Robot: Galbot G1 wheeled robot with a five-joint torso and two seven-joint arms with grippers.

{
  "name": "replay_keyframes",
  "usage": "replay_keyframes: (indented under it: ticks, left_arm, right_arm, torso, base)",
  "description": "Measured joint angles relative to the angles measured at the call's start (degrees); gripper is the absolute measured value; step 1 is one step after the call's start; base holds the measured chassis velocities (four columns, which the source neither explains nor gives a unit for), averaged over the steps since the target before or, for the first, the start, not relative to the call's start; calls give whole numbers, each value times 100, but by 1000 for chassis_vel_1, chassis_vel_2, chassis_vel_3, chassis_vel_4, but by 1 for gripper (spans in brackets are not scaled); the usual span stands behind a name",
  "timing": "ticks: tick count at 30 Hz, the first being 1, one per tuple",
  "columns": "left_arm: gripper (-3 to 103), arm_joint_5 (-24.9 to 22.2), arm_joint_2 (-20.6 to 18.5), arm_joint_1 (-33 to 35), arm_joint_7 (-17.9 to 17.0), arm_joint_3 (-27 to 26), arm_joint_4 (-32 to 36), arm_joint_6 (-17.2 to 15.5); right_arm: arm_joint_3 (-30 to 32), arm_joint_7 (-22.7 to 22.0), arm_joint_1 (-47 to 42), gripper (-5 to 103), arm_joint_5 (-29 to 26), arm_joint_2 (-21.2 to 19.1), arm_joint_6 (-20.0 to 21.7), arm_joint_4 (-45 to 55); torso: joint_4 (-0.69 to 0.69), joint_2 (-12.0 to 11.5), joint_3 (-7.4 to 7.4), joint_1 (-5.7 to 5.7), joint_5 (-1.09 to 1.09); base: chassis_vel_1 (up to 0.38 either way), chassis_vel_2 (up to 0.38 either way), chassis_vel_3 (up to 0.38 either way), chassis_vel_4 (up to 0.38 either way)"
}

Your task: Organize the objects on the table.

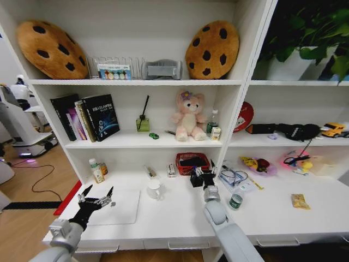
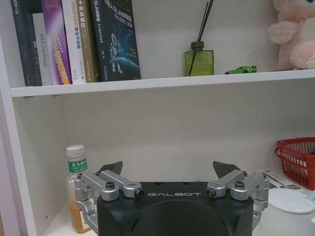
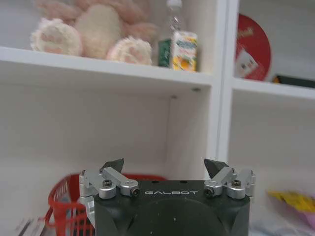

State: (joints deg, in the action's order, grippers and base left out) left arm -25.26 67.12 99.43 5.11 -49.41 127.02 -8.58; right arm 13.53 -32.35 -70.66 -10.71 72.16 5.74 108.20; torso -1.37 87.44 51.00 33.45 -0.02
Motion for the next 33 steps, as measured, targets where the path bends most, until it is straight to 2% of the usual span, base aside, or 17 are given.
replay_keyframes:
  ticks: [1, 3, 4, 5, 10, 13, 15, 16, 17, 20, 28, 33]
  left_arm:
    - [100, 0, 0, 0, 0, 0, 0, 0]
    - [100, 0, 0, 0, 1, 0, 0, 0]
    - [100, 0, 0, 0, 1, 0, 0, 0]
    - [100, 0, -1, 0, 1, 0, 0, 0]
    - [100, 0, 0, 0, 1, 0, 0, 0]
    - [100, 0, 0, 0, 1, 0, 0, 0]
    - [100, 0, 0, 0, 1, 1, 0, -1]
    - [100, 0, 0, 0, 1, 1, 0, -1]
    - [100, 0, 0, 0, 1, 1, 0, -1]
    - [100, 0, 0, 0, 1, 1, 0, -1]
    - [100, 0, 0, 0, 1, 1, 0, -1]
    - [100, 0, 0, 0, 1, 1, 0, -1]
  right_arm:
    - [0, 0, 0, 94, 0, 0, 0, 0]
    - [-11, -489, -529, 97, -215, 20, 321, 507]
    - [-11, -489, -529, 97, -215, 20, 321, 507]
    - [75, -861, -909, 100, -415, 87, 491, 909]
    - [391, -1194, -1374, 100, -793, 162, 645, 1355]
    - [741, -1834, -1691, 100, -1276, 167, 712, 1601]
    - [784, -1962, -1720, 100, -1440, 163, 755, 1647]
    - [840, -2166, -1730, 100, -1789, 152, 858, 1712]
    - [840, -2166, -1730, 100, -1789, 152, 858, 1712]
    - [953, -2402, -1584, 100, -2313, 156, 957, 1577]
    - [1006, -2388, -1155, 100, -2336, 192, 887, 887]
    - [1211, -2141, -740, 101, -2301, 131, 867, 259]
  torso:
    - [0, 0, 0, 0, 0]
    - [-1, 0, 0, 0, 2]
    - [-1, 0, 0, 0, 2]
    - [0, 0, 0, 0, 2]
    - [-1, 0, -1, 0, 1]
    - [0, 0, 0, 0, 2]
    - [0, 0, 0, 0, 2]
    - [0, 0, 0, 0, 1]
    - [0, 0, 0, 0, 1]
    - [1, 0, 0, 0, 1]
    - [1, 0, 0, 1, 2]
    - [0, -1, 1, 1, 2]
  base:
    - [0, 0, 0, 0]
    - [0, 0, 0, 0]
    - [0, 0, 0, 0]
    - [0, 0, 0, 0]
    - [0, 0, 0, 0]
    - [0, 0, 0, 0]
    - [0, 0, 0, 0]
    - [0, 0, 0, 0]
    - [0, 0, 0, 0]
    - [0, 0, 0, 0]
    - [0, 0, 0, 0]
    - [0, 0, 0, 0]
